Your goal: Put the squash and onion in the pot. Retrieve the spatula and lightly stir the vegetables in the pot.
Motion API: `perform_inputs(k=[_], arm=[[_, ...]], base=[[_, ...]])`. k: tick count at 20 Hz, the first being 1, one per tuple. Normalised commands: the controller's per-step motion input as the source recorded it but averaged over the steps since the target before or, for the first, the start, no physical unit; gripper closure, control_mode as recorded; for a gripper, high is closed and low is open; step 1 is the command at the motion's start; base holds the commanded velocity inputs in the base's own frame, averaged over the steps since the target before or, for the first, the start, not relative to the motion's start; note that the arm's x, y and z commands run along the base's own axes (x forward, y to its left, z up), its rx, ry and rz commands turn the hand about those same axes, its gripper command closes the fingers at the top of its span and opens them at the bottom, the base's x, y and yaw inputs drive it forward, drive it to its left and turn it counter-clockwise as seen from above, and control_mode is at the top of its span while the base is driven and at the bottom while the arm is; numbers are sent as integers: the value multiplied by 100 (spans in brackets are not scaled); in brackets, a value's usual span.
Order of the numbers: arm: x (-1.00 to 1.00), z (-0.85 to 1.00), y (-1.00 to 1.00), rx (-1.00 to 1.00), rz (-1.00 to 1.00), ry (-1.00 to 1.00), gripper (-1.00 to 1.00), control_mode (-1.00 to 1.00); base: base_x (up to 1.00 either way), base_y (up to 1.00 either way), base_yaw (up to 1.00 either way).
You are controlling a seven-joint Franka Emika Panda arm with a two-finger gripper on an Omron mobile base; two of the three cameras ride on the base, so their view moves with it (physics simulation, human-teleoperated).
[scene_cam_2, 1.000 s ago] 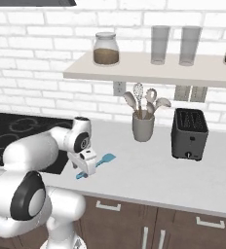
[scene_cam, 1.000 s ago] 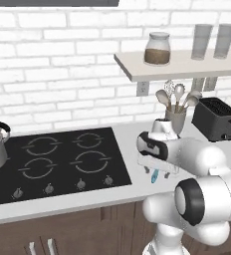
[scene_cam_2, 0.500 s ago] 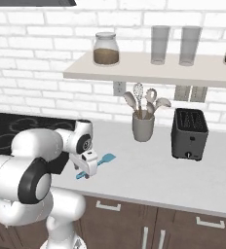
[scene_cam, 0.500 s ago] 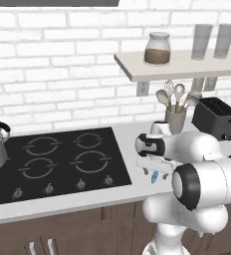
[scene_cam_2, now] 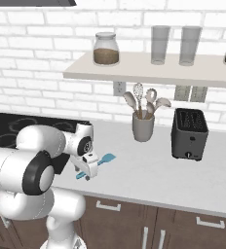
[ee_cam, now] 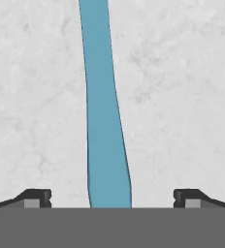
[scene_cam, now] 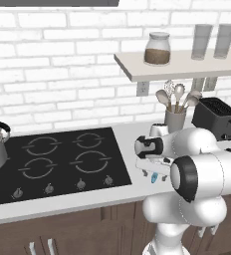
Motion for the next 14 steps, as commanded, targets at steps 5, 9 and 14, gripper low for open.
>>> perform_inputs(k=[5,9,14], arm=[[2,-8,0,0,0,0,-100,-100],[0,-3,0,0,0,0,-100,-100],[0,-12,0,0,0,0,100,-100]], base=[[0,0,0],[0,0,0],[0,0,0]])
